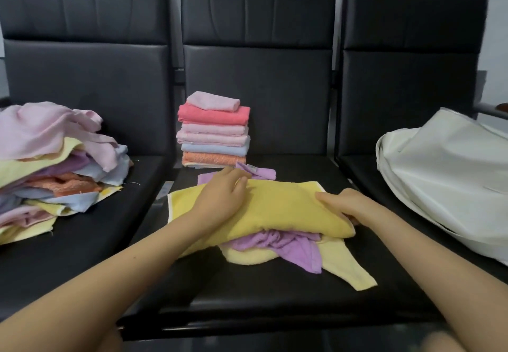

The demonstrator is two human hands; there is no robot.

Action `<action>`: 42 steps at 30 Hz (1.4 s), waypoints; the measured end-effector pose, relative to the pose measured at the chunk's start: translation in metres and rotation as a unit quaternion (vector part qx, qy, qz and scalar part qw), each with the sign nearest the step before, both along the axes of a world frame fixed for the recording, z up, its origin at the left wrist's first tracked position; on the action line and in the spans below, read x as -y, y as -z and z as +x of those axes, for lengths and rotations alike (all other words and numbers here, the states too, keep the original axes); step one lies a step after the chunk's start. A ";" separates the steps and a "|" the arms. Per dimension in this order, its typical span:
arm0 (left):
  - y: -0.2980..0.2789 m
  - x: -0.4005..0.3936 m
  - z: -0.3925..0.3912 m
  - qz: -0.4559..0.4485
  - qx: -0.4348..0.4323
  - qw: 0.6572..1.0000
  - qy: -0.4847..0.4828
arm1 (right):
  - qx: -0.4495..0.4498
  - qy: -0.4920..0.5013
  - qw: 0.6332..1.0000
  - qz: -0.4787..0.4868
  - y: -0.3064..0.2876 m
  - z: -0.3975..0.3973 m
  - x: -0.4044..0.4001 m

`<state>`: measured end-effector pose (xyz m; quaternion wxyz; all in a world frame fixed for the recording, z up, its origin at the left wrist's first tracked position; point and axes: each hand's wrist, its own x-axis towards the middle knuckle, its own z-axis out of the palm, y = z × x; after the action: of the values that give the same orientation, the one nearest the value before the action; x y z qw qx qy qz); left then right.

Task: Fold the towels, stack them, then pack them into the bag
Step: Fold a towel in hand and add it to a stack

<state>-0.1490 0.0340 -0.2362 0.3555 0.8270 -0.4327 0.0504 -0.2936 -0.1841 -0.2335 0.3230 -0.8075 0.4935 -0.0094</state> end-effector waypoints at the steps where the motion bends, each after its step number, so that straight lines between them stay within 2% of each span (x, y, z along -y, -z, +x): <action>1: -0.003 0.005 -0.009 -0.004 -0.008 1.000 0.015 | 0.000 -0.002 1.000 0.015 -0.004 -0.006 -0.004; 4: -0.004 0.018 -0.027 0.021 -0.002 0.999 0.049 | 0.011 -0.034 0.999 0.025 -0.003 -0.019 -0.014; 7: 0.011 0.026 -0.036 0.135 0.081 0.986 0.052 | 0.110 -0.036 0.993 0.039 0.002 -0.025 -0.017; 8: 0.018 0.028 -0.039 0.186 0.111 0.975 0.040 | 0.165 -0.006 0.983 0.084 0.002 -0.028 -0.016; 10: 0.027 0.031 -0.045 0.243 0.148 0.959 0.015 | 0.261 0.064 0.937 0.222 0.000 -0.037 -0.013; 12: 0.030 0.032 -0.047 0.246 0.161 0.956 0.006 | 0.259 0.094 0.905 0.325 0.001 -0.045 -0.010; 15: 0.030 0.032 -0.046 0.246 0.168 0.955 0.006 | 0.233 0.090 0.900 0.357 -0.002 -0.047 -0.011; 19: 0.032 0.033 -0.046 0.238 0.167 0.957 0.008 | 0.341 0.119 0.860 0.361 -0.013 -0.037 -0.015; 22: 0.032 0.035 -0.043 0.218 0.164 0.962 0.004 | 0.374 0.135 0.829 0.394 -0.022 -0.030 -0.020; 25: 0.033 0.032 -0.041 0.158 0.138 0.977 0.026 | 0.368 0.117 0.868 0.313 -0.035 -0.019 -0.030; 26: 0.031 0.031 -0.039 0.105 0.079 0.991 0.037 | 0.378 0.100 0.877 0.280 -0.039 -0.014 -0.032; 27: 0.025 0.030 -0.036 0.026 -0.028 0.999 0.038 | 0.390 0.084 0.882 0.250 -0.045 -0.010 -0.037; 28: 0.017 0.028 -0.032 -0.073 -0.161 0.984 0.024 | 0.397 0.064 0.888 0.224 -0.049 -0.006 -0.042; 30: 0.001 0.021 -0.017 -0.241 -0.384 0.891 -0.032 | 0.398 0.014 0.897 0.193 -0.058 0.004 -0.058; 32: -0.007 0.010 -0.002 -0.302 -0.506 0.805 -0.062 | 0.374 -0.065 0.898 0.222 -0.059 0.013 -0.077; 33: -0.007 0.005 0.005 -0.302 -0.538 0.784 -0.068 | 0.339 -0.118 0.904 0.231 -0.056 0.019 -0.084; 34: -0.006 0.001 0.009 -0.295 -0.560 0.771 -0.070 | 0.295 -0.174 0.912 0.226 -0.052 0.024 -0.089; 36: 0.000 -0.001 0.016 -0.270 -0.565 0.777 -0.066 | 0.234 -0.248 0.924 0.171 -0.042 0.028 -0.099; 38: 0.004 0.000 0.018 -0.238 -0.528 0.814 -0.035 | 0.239 -0.271 0.928 0.086 -0.032 0.031 -0.100; 40: 0.007 0.002 0.019 -0.191 -0.459 0.868 -0.014 | 0.244 -0.304 0.920 -0.034 -0.022 0.032 -0.096; 42: 0.005 0.007 0.016 -0.177 -0.408 0.895 -0.028 | 0.232 -0.324 0.907 -0.136 -0.013 0.031 -0.091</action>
<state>-0.1328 0.0270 -0.2414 0.6401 0.7098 -0.2098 -0.2059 -0.2624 -0.0933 -0.2208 0.3005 -0.9341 0.1103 -0.1581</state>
